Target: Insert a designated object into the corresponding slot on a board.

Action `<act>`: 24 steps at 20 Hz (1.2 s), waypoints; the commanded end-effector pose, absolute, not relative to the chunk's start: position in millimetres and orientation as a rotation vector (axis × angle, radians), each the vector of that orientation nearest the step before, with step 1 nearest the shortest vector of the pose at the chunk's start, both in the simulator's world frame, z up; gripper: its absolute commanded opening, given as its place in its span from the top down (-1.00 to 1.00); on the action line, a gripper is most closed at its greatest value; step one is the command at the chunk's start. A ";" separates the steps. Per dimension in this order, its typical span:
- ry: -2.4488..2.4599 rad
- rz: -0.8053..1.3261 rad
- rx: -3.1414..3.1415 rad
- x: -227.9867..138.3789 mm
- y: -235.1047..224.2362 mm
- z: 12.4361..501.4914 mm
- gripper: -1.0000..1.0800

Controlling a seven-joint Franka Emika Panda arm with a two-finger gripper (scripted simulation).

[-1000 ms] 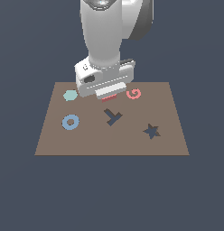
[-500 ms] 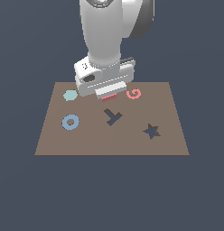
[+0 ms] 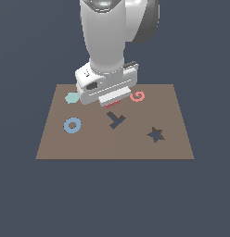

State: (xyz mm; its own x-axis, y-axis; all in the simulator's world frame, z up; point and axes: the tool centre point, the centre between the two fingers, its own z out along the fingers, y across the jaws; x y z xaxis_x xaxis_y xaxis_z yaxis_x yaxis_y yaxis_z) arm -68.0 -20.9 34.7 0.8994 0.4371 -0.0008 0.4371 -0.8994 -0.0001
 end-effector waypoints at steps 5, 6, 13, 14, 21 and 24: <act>0.886 0.000 3.013 -37.5 -18.3 37.2 1.00; 0.919 0.000 3.003 -31.9 -17.3 37.6 1.00; 1.089 0.000 2.946 -3.6 -9.5 39.5 1.00; 1.105 0.000 2.940 -1.0 -8.6 39.6 1.00; 1.158 -0.001 2.920 7.7 -4.6 40.1 1.00; 1.155 -0.001 2.921 7.1 -4.6 39.9 1.00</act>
